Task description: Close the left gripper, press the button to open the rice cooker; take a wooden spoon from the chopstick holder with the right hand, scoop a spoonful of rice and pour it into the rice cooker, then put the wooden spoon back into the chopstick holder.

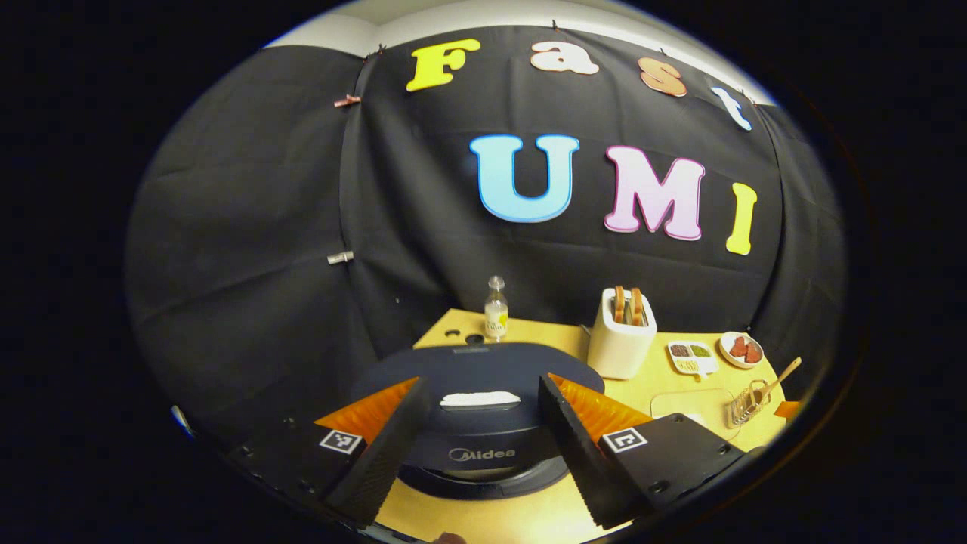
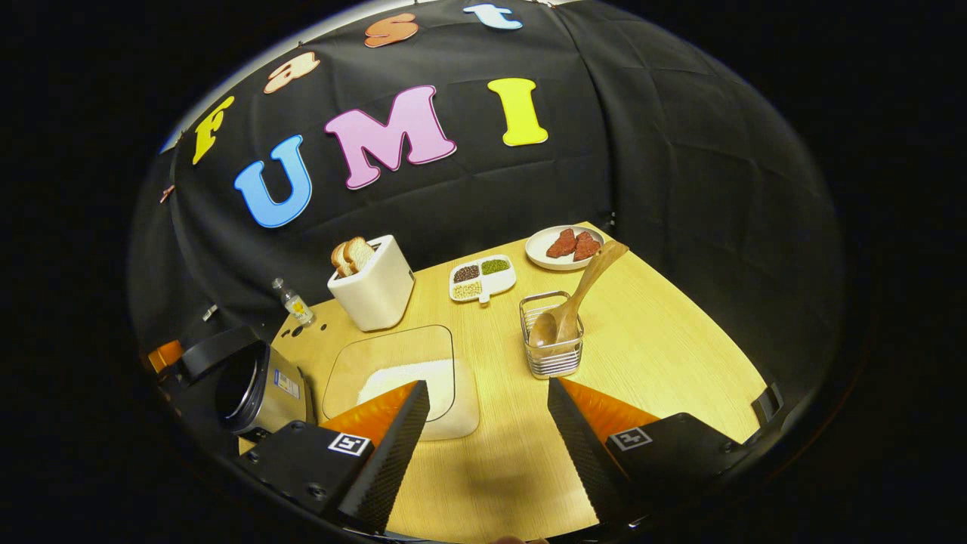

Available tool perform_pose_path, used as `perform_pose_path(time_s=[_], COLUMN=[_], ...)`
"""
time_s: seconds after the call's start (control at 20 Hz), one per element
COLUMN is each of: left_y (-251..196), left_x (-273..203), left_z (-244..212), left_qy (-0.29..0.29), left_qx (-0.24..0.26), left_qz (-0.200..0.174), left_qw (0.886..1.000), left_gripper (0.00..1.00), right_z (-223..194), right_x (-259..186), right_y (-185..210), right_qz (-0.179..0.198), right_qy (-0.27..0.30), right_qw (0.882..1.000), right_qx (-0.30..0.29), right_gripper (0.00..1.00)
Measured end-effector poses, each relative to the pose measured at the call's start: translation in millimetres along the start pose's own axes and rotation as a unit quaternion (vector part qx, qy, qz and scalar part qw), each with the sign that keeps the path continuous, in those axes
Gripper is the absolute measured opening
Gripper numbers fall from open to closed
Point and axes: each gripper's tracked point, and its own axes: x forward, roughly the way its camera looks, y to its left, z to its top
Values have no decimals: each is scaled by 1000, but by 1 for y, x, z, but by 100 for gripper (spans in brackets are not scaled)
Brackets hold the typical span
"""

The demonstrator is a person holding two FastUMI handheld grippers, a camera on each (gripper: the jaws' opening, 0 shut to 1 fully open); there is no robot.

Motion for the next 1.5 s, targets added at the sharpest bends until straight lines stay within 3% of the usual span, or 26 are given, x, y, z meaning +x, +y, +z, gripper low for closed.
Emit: perform_pose_path(time_s=[0.35, 0.6, 0.9, 1.05, 1.2, 1.35, 1.5], left_y=[-2, -3, -5, -5, -8, -26, -44], left_x=[10, 11, 16, 12, -7, -38, -66], left_z=[-67, -64, -70, -67, -49, -21, 18], left_qy=[7, -28, -18, -13, -33, -70, -112], left_qx=[18, 22, 29, 24, -11, -45, -47], left_qz=[2, -3, -8, -22, -30, -39, -52], left_qw=[1000, 999, 999, 999, 999, 996, 991], left_gripper=[100, 100, 100, 99, 96, 95, 95], right_z=[-20, -31, -28, -11, 27, 63, 100], right_x=[-11, -16, -23, -26, -34, -47, -70], right_y=[2, 8, 20, 24, 27, 32, 45], right_qz=[3, 3, 20, 25, 32, 37, 47], right_qy=[17, 20, 1, -21, -73, -129, -183], right_qw=[1000, 1000, 999, 999, 996, 989, 979], right_qx=[-14, -24, -37, -25, -33, -55, -75], right_gripper=[98, 99, 99, 99, 99, 98, 98])
